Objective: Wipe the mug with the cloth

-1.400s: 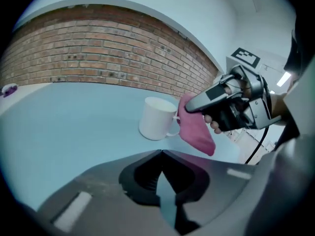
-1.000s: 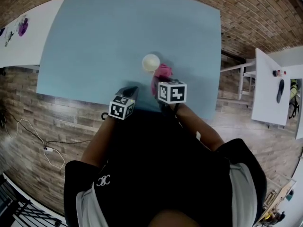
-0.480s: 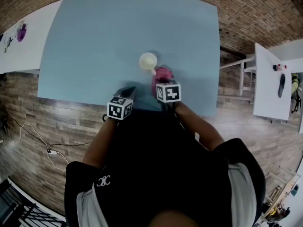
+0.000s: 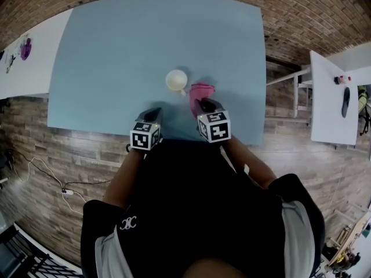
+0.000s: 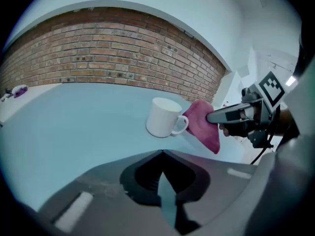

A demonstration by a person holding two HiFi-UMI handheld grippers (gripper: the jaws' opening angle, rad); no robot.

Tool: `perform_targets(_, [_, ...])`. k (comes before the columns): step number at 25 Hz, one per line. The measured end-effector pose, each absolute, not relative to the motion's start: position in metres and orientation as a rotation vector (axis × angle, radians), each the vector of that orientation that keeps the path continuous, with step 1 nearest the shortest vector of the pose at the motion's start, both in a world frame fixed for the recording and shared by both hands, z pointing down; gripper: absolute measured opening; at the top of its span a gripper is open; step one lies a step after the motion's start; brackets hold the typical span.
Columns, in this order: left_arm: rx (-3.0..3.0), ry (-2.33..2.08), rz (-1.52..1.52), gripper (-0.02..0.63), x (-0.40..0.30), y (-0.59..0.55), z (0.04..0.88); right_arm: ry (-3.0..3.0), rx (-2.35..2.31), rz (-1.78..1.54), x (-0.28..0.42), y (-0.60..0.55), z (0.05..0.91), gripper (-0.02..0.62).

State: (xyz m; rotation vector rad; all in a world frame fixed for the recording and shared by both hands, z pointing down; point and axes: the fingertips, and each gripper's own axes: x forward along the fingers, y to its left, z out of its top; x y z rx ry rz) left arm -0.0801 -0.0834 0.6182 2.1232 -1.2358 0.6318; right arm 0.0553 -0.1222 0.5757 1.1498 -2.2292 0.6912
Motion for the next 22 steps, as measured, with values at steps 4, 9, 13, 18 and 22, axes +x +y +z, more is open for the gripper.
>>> perform_targets(4, [2.152,-1.173,0.571,0.006,-0.066,-0.086,0.608,-2.292,1.095,0.618,0.060,-0.114,0.562,0.038])
perform_targets(9, [2.129,-1.185,0.567,0.006,-0.072,-0.092,0.597,-2.311,1.112,0.663,0.077,-0.117,0.566,0.038])
perform_targets(13, [2.135,-1.202,0.573,0.006,-0.072,-0.102,0.589,-2.300,1.155,0.694,0.101,-0.124,0.573,0.038])
perform_targets(18, [2.184,-1.179,0.640,0.006,-0.075,-0.106,0.587,-2.276,1.225,0.751,0.105,-0.124,0.580,0.038])
perform_targets(22, [2.249,-1.133,0.668,0.006,-0.085,-0.114,0.583,-2.211,1.254,0.758,0.091,-0.116,0.596,0.038])
